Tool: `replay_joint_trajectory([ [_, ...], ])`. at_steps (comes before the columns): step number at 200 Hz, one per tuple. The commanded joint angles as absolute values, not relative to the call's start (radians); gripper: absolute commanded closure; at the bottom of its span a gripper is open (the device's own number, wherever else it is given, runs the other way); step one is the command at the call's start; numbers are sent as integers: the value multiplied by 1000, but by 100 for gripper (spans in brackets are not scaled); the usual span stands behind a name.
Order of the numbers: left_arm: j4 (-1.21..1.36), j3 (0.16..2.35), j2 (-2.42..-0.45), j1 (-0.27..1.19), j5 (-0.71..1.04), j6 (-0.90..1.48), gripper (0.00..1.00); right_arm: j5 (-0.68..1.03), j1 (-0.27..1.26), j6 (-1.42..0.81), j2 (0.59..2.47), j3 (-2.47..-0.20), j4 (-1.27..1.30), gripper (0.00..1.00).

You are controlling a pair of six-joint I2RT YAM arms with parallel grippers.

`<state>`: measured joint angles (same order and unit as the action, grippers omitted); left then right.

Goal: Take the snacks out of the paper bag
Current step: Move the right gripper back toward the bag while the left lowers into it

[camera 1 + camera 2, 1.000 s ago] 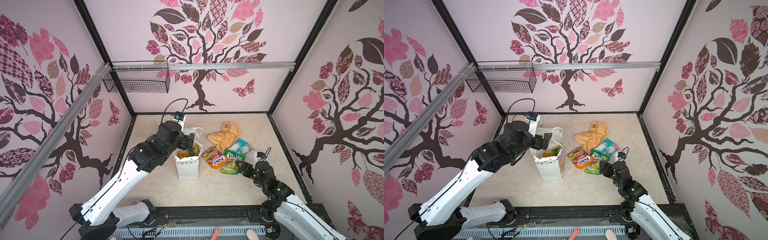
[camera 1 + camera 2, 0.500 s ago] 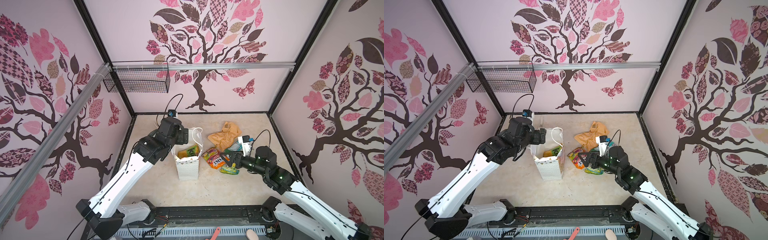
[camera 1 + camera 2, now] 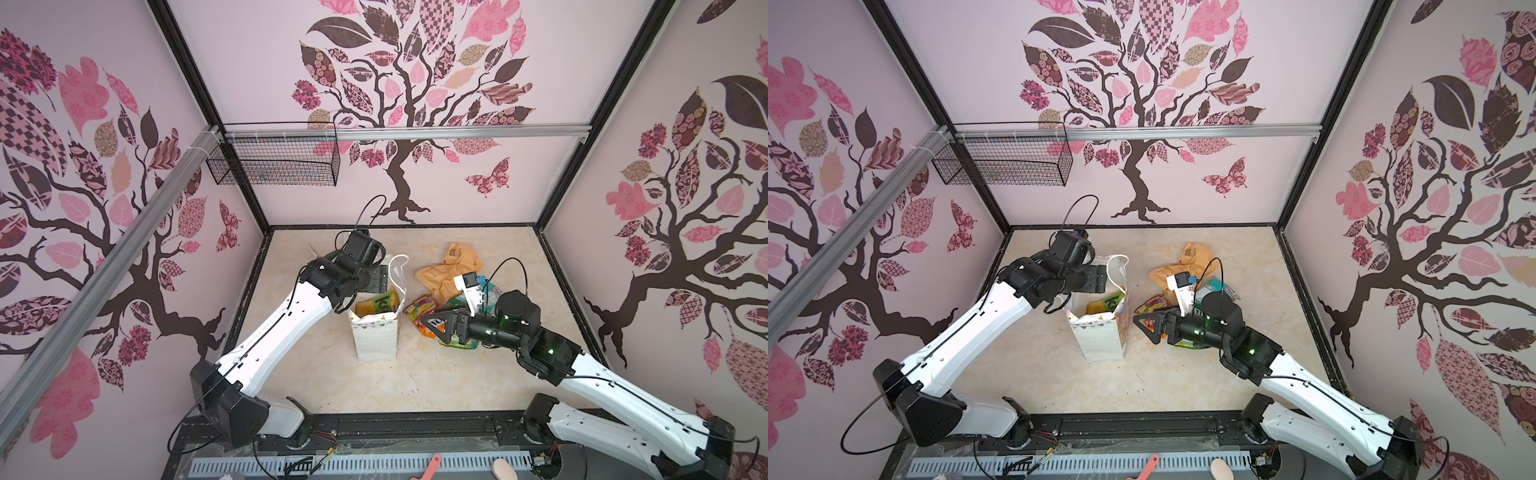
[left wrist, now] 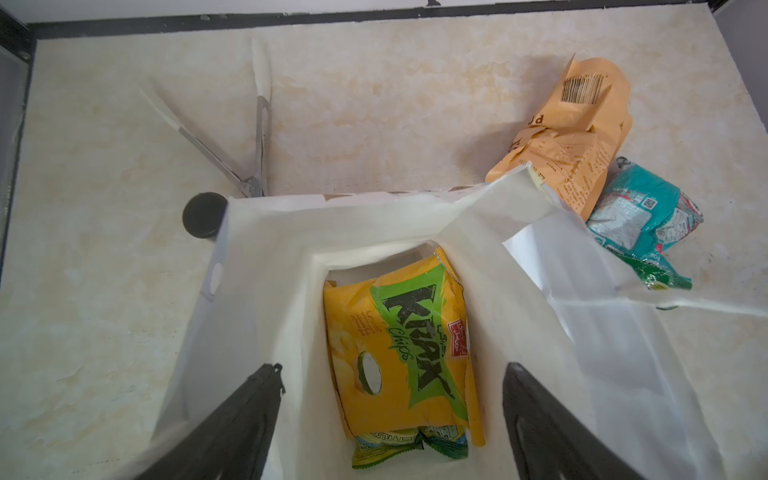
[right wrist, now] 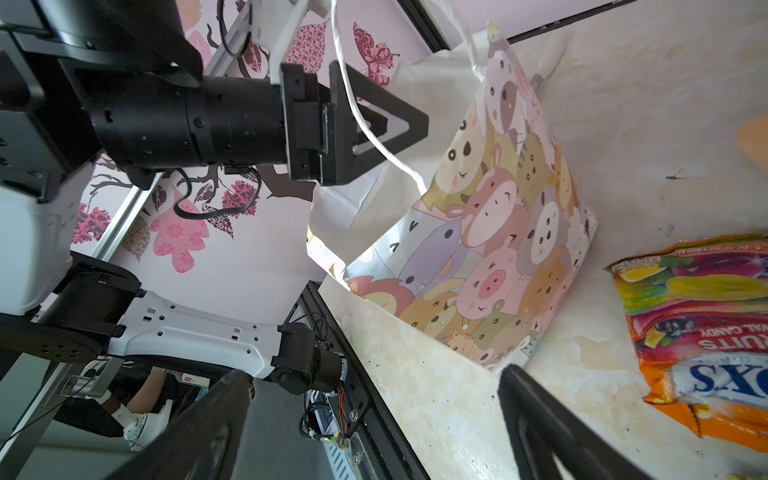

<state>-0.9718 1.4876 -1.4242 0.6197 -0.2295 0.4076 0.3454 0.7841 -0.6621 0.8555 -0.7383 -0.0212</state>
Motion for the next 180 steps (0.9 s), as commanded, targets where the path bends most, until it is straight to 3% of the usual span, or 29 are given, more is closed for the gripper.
replay_joint_trajectory([
  [1,-968,1468,-1419,615,-164,432,15,345,789,-672,833,-747,-5,3],
  [180,-866,1249,-1605,615,-59,408,15,357,790,-666,859,-761,-9,1],
])
